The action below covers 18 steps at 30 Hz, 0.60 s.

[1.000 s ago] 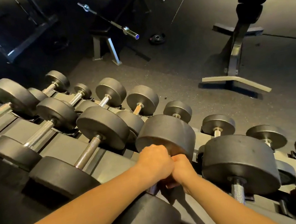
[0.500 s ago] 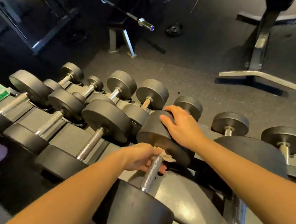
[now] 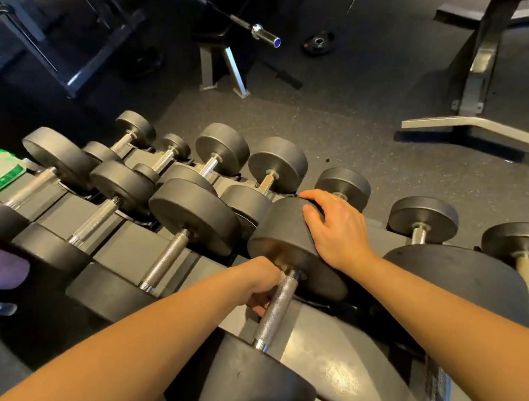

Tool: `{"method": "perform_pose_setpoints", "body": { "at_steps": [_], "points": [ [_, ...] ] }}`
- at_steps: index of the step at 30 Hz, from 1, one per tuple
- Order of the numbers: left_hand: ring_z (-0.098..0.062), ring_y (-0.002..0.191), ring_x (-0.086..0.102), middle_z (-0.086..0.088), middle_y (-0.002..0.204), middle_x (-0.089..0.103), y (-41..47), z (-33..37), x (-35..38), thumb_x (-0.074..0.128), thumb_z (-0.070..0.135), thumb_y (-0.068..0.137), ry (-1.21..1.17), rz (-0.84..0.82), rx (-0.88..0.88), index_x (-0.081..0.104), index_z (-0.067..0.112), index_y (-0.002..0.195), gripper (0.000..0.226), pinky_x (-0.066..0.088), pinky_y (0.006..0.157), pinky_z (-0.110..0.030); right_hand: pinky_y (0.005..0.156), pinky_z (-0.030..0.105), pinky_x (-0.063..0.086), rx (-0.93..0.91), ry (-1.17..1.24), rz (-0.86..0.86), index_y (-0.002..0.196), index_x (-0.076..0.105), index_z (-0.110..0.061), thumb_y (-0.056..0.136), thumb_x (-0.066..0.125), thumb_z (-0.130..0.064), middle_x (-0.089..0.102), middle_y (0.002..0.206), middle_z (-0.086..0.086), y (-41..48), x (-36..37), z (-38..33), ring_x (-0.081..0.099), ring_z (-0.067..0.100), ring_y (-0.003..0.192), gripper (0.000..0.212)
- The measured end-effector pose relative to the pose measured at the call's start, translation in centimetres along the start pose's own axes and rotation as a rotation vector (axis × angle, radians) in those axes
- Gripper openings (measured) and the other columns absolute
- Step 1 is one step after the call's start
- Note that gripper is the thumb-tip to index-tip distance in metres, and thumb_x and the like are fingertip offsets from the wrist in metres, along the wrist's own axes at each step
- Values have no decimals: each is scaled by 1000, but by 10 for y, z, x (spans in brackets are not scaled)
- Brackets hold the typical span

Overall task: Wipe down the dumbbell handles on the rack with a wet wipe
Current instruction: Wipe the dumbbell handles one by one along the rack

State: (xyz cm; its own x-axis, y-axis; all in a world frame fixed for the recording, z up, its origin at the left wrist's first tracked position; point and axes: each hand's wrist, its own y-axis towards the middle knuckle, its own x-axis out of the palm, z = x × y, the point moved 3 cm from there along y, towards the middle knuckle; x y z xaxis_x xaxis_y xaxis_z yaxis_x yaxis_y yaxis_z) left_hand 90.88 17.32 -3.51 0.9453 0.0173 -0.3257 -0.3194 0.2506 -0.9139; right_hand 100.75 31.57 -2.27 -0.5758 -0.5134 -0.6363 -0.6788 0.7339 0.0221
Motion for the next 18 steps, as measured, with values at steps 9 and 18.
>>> {"method": "perform_pose_setpoints", "body": {
  "at_steps": [9, 18],
  "points": [
    [-19, 68, 54, -4, 69, 55, -9, 7, -6, 58, 13, 93, 234, 330, 212, 55, 12, 67, 26, 41, 58, -29, 87, 27, 38, 1, -14, 7, 133, 61, -27, 105, 44, -36, 67, 128, -6, -2, -1, 0, 58, 14, 117, 35],
    [-29, 81, 62, -16, 90, 64, -13, 7, 1, 47, 18, 102, 411, 245, 241, 55, 7, 79, 27, 47, 70, -33, 84, 26, 37, -2, -18, 13, 132, 62, -27, 104, 47, -32, 67, 126, -5, -2, -1, 1, 59, 15, 115, 32]
  ]
}}
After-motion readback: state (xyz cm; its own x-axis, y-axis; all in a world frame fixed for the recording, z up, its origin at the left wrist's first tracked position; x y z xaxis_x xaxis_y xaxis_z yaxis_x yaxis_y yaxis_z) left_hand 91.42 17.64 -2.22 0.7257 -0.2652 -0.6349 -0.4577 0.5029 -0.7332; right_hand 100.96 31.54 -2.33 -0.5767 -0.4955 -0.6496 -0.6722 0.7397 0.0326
